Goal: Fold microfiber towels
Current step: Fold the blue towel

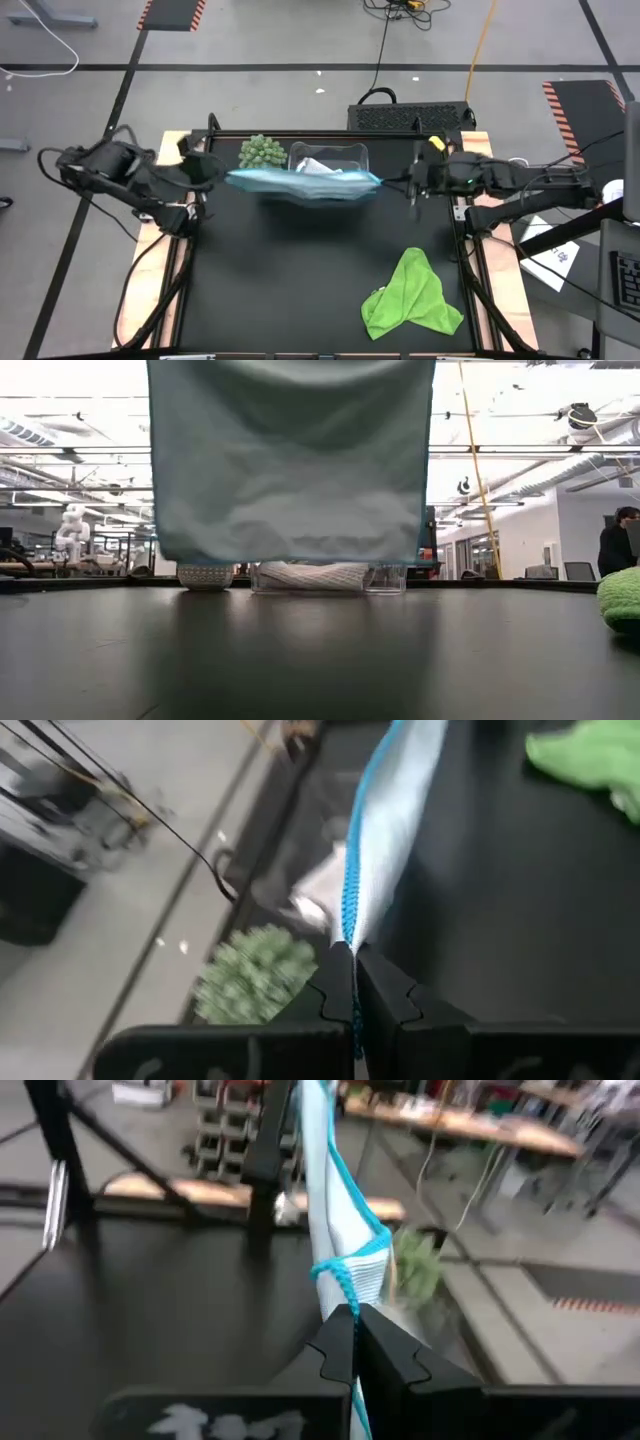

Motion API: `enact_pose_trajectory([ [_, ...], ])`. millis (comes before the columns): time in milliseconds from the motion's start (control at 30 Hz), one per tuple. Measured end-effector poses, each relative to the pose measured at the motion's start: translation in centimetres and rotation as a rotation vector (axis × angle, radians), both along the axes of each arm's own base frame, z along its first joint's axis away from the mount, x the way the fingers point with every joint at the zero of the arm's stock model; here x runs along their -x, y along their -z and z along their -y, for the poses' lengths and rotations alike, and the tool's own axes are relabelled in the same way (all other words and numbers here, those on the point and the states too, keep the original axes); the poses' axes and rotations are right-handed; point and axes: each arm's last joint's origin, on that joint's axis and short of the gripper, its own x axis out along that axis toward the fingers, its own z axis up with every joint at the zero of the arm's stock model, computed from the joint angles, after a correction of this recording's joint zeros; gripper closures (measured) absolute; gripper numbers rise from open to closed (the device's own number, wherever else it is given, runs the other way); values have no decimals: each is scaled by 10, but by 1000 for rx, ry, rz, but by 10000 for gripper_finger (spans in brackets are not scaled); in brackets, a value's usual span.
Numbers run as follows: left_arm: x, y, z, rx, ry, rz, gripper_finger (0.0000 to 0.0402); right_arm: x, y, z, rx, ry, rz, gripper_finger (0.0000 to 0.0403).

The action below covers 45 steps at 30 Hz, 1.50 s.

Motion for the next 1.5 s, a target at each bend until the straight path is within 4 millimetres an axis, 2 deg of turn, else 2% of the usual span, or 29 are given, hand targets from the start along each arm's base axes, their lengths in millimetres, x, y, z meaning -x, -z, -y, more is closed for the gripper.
enact_pose_trajectory([
  [233,-18,62,17,119,17,-165,401,-12,61,-19,-132,-70,-146,403],
  [467,-25,122,53,294,115,-211,401,-6,113,-52,-269,-175,-147,403],
  [667,-18,153,85,403,225,-186,401,7,150,-74,-392,-276,-77,403],
  [833,-10,172,103,469,254,-146,401,20,177,-85,-483,-333,-44,403],
  [967,-5,185,111,512,265,-126,401,23,191,-91,-541,-346,-55,403],
  [1133,-1,197,113,522,252,-127,401,20,198,-95,-563,-336,-86,403],
  [1333,-4,199,109,502,209,-99,401,18,201,-95,-592,-297,-98,403],
  [1500,-11,201,96,467,127,-106,401,14,198,-87,-579,-264,-60,403],
])
